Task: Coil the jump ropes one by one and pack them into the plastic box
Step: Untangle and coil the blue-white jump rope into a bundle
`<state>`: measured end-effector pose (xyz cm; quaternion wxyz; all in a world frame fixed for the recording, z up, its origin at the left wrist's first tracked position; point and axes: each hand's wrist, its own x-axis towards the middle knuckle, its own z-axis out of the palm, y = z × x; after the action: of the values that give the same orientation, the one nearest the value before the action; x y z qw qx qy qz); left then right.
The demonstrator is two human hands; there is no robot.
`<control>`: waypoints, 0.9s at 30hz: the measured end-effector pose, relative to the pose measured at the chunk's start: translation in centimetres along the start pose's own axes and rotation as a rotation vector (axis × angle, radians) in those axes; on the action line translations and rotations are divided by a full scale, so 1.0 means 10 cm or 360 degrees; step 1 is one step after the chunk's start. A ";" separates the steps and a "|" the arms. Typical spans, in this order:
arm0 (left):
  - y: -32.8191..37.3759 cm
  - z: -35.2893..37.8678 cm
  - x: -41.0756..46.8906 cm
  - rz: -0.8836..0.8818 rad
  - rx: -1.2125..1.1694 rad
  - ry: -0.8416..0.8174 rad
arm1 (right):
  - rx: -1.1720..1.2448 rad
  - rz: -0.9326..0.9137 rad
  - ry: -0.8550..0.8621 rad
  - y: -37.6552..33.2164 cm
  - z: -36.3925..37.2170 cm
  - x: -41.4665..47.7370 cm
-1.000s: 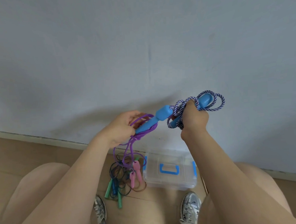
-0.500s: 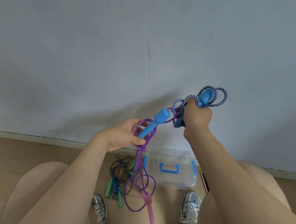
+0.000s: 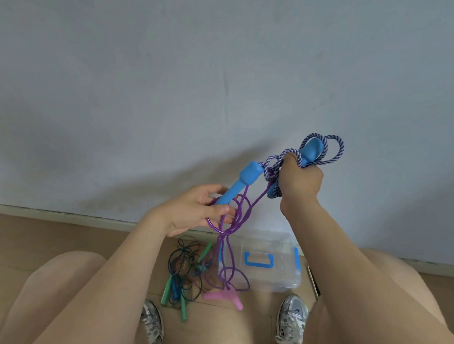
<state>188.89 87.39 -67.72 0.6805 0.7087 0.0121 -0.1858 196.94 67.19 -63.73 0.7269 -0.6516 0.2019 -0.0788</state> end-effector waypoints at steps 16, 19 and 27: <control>0.14 -0.14 0.00 0.0003 -0.0155 0.0037 | -0.0072 0.0253 -0.0420 -0.13 -0.02 -0.13; 0.09 -0.01 0.02 -0.0096 -0.0099 -0.0103 | -0.0054 0.0265 -0.0576 -0.16 -0.01 -0.18; 0.03 0.08 0.14 -0.0010 -0.0287 -0.0045 | -0.0277 -0.0016 -0.0912 -0.12 0.04 -0.25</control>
<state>190.04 86.28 -67.80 0.7411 0.6418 0.0213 -0.1962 194.98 68.30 -62.07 0.6954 -0.7081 -0.0089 0.1223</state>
